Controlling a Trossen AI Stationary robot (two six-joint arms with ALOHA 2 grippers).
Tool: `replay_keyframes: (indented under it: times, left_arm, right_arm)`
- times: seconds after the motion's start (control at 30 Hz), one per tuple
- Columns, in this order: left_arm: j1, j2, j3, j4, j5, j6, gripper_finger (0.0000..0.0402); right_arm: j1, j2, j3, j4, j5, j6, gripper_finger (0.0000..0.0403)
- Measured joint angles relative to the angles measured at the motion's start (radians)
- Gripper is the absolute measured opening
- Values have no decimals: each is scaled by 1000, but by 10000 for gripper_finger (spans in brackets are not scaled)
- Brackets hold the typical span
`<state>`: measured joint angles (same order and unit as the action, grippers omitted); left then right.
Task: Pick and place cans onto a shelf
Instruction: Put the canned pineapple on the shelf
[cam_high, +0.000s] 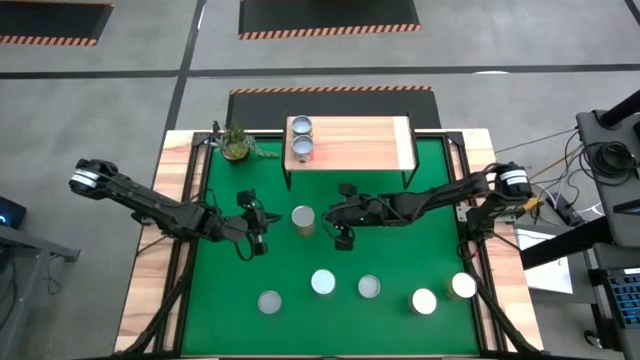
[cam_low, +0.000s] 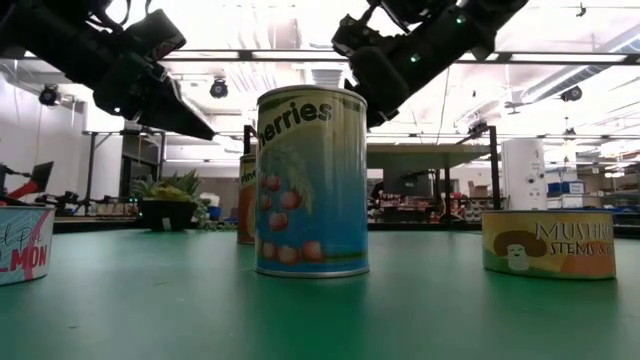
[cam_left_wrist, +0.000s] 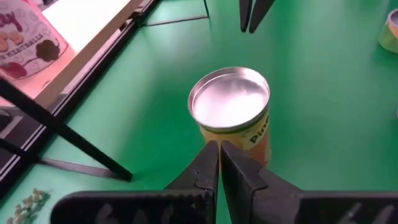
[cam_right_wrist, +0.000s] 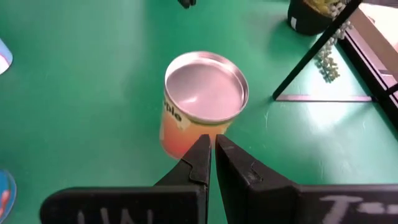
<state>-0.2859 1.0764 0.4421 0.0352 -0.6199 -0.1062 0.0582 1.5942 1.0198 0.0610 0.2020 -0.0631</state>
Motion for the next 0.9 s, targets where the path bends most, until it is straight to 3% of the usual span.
replay_keyframes:
  times: [0.3,0.4,0.6,0.9]
  left_arm:
    - [4,14,-7,13,-73,1,0]
    - [5,18,-6,10,-74,9,0]
    - [7,39,5,42,-73,27,0]
    - [10,130,5,44,-71,28,0]
  right_arm:
    - [0,46,38,-9,2,12,13]
    - [0,57,43,-1,52,7,13]
    - [0,66,39,-109,86,-30,13]
    - [0,87,39,-110,53,114,19]
